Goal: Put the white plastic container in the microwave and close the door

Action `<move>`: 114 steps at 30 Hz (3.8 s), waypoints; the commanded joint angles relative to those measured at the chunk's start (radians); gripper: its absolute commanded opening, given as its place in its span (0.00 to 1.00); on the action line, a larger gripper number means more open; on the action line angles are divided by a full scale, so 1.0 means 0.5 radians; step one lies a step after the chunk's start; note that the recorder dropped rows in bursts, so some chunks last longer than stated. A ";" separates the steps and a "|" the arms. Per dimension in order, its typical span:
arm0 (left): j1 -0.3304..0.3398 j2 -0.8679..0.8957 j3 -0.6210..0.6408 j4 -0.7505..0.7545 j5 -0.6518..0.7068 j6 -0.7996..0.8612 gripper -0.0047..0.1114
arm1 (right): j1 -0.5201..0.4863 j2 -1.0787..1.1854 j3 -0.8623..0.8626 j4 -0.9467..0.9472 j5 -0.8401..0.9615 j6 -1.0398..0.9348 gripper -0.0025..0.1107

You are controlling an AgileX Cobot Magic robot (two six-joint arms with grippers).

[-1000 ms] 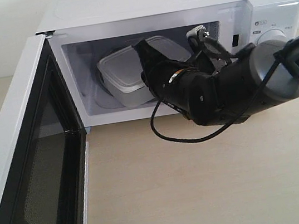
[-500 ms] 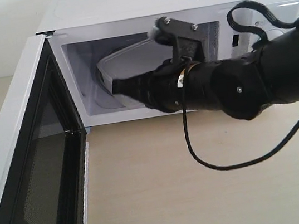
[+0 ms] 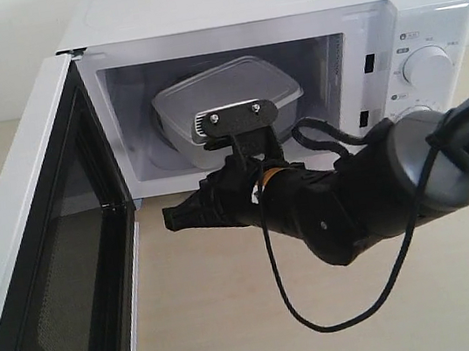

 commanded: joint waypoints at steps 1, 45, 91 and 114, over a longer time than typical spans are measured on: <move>0.009 -0.003 0.007 -0.008 -0.008 0.002 0.08 | -0.007 0.028 -0.043 0.112 -0.146 -0.088 0.02; 0.009 -0.003 0.007 -0.008 -0.004 0.002 0.08 | 0.019 -0.524 0.468 0.267 -0.080 -0.352 0.02; 0.009 -0.003 0.007 -0.008 -0.008 0.002 0.08 | -1.097 -2.315 1.022 0.789 1.068 -1.312 0.02; 0.009 -0.003 0.007 -0.008 -0.734 -0.459 0.08 | -1.097 -2.315 1.006 0.804 0.574 -1.353 0.02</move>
